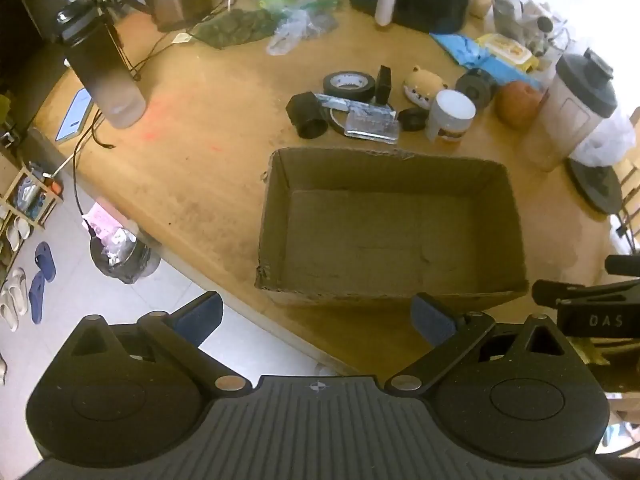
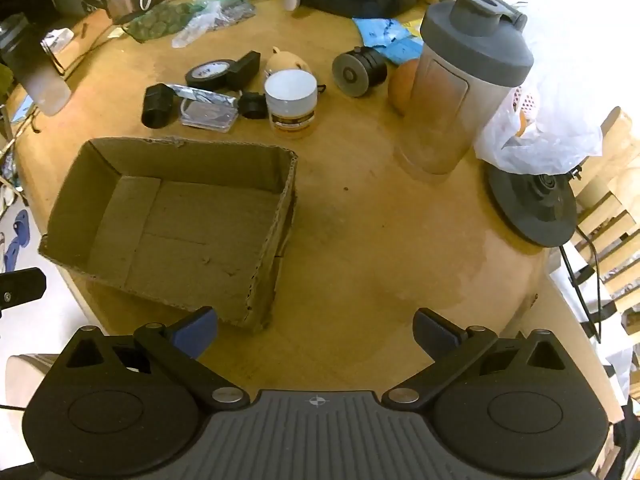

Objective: Organize rigid objects
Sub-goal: 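Move both tools over the cardboard box toward the objects beyond it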

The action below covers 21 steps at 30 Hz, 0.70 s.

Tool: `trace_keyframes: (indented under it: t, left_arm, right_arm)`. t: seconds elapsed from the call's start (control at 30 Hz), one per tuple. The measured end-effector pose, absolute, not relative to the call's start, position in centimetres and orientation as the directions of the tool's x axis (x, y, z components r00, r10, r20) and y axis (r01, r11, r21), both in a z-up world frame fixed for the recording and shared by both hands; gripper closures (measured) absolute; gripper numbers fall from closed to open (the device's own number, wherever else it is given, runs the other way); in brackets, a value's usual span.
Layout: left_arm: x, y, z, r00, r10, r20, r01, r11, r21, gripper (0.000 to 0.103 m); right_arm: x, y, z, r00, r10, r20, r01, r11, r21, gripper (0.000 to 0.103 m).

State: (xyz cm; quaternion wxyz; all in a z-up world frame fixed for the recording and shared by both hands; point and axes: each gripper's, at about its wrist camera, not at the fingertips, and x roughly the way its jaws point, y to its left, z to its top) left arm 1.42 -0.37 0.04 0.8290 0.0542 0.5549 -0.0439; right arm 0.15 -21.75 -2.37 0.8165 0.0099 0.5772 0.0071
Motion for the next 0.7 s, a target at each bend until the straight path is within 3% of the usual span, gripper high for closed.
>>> trace_keyframes:
  t: [0.7]
  left_arm:
    - [5.2, 1.4, -2.2, 0.306, -0.038, -0.951, 0.195, 0.981, 0.024, 0.000]
  right_arm:
    - [3.0, -19.7, -3.7, 0.274, 0.021, -0.962, 0.079, 0.996, 0.044, 0.000]
